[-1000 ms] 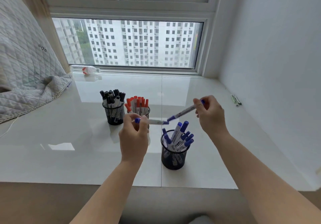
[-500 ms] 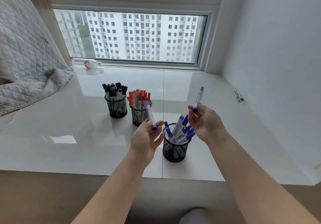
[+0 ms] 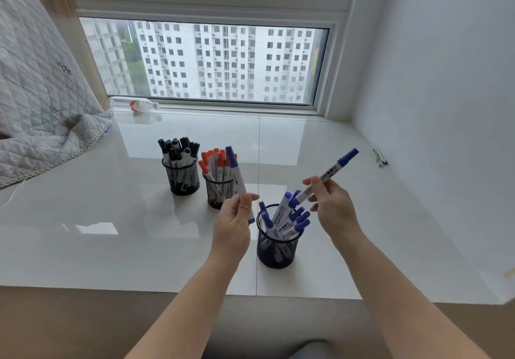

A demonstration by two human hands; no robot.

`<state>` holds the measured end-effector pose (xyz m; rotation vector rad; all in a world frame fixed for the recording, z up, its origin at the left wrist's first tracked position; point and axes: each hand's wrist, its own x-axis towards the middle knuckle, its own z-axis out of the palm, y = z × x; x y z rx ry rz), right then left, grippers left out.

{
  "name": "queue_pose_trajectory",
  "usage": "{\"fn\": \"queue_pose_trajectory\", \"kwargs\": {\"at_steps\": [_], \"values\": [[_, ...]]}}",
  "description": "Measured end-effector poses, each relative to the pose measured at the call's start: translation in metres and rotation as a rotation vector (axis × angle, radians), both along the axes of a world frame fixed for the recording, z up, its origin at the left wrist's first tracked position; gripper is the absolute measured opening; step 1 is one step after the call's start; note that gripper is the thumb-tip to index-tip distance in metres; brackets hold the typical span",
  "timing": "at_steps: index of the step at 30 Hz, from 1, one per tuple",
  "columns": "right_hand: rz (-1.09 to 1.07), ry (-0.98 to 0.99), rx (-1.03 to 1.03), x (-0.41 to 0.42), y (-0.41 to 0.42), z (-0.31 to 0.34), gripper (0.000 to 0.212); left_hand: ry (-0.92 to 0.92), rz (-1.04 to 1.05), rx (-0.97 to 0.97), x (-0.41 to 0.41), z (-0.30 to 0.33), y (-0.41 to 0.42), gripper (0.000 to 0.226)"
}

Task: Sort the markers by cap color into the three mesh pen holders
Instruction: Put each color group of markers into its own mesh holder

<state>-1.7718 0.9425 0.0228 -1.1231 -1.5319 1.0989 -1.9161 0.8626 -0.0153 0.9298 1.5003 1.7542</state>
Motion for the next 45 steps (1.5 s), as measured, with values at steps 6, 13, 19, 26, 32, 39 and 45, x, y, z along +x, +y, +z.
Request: {"fn": "queue_pose_trajectory", "kwargs": {"at_steps": [6, 13, 19, 26, 32, 39, 45], "values": [[0.037, -0.146, 0.187, 0.003, -0.007, -0.017, 0.018, -0.095, -0.024, 0.012, 0.004, -0.006, 0.003, 0.011], [-0.041, -0.129, 0.18, 0.003, -0.011, -0.031, 0.048, 0.212, 0.131, -0.032, 0.003, -0.013, -0.001, 0.011], [-0.11, -0.17, 0.348, 0.006, -0.015, -0.032, 0.086, 0.315, 0.189, -0.024, 0.006, -0.01, -0.005, 0.027], [-0.117, 0.025, 0.45, 0.019, -0.022, -0.033, 0.076, 0.339, 0.168, 0.06, 0.006, 0.001, -0.005, 0.106], [-0.15, 0.017, 0.477, 0.019, -0.026, -0.046, 0.058, 0.383, 0.139, 0.039, 0.01, 0.0, -0.003, 0.086], [-0.213, -0.064, 0.44, 0.005, -0.034, -0.067, 0.043, 0.253, 0.171, 0.049, 0.015, -0.012, -0.003, 0.022], [-0.269, -0.19, 0.429, 0.001, -0.035, -0.082, 0.02, 0.276, 0.186, 0.018, 0.017, -0.012, -0.003, 0.011]]}}
